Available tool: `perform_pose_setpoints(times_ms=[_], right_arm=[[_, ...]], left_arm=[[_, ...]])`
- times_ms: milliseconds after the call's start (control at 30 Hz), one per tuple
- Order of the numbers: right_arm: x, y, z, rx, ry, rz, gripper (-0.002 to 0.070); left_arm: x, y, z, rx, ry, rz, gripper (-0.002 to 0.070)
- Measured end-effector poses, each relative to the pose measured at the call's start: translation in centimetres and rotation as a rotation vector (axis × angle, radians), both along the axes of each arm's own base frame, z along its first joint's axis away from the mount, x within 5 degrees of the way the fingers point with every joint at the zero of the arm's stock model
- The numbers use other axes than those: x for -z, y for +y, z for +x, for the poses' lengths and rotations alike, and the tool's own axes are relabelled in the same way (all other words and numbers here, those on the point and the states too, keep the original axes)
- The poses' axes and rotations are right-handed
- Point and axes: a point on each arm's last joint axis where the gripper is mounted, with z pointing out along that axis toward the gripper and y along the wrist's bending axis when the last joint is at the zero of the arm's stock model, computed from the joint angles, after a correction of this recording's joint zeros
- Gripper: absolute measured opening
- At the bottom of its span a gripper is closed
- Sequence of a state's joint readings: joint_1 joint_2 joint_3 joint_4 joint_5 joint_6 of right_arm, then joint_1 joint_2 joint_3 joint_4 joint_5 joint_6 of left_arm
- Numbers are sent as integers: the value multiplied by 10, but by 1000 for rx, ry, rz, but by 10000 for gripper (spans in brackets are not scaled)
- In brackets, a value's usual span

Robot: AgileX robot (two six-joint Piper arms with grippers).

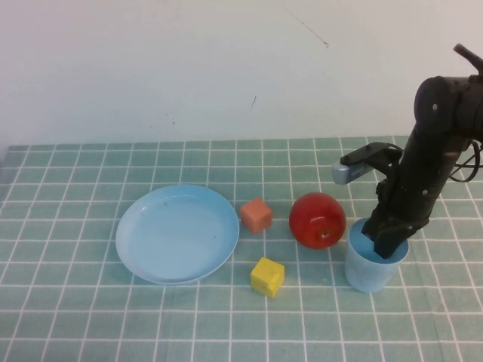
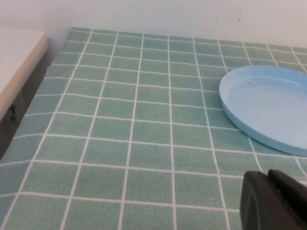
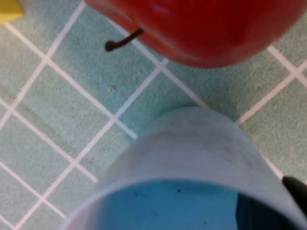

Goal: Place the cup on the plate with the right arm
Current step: Pick up the cup from the table, then place the cup on the plate

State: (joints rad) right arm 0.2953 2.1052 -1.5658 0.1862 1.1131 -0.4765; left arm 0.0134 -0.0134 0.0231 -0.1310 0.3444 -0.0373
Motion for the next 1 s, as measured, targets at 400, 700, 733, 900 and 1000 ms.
perform_pose_setpoints(times_ms=[400, 700, 733, 900, 1000], right_arm=[[-68, 3, 10, -18, -142, 45, 20], [-159, 34, 17, -49, -397, 170, 20], [-166, 44, 14, -69, -415, 187, 20], [-171, 103, -4, -200, -433, 248, 20], [-152, 139, -12, -275, -395, 253, 20]], left_arm=[[0, 0, 0, 0, 0, 0, -3], [0, 0, 0, 0, 0, 0, -3], [0, 0, 0, 0, 0, 0, -3], [0, 0, 0, 0, 0, 0, -3], [0, 0, 0, 0, 0, 0, -3]])
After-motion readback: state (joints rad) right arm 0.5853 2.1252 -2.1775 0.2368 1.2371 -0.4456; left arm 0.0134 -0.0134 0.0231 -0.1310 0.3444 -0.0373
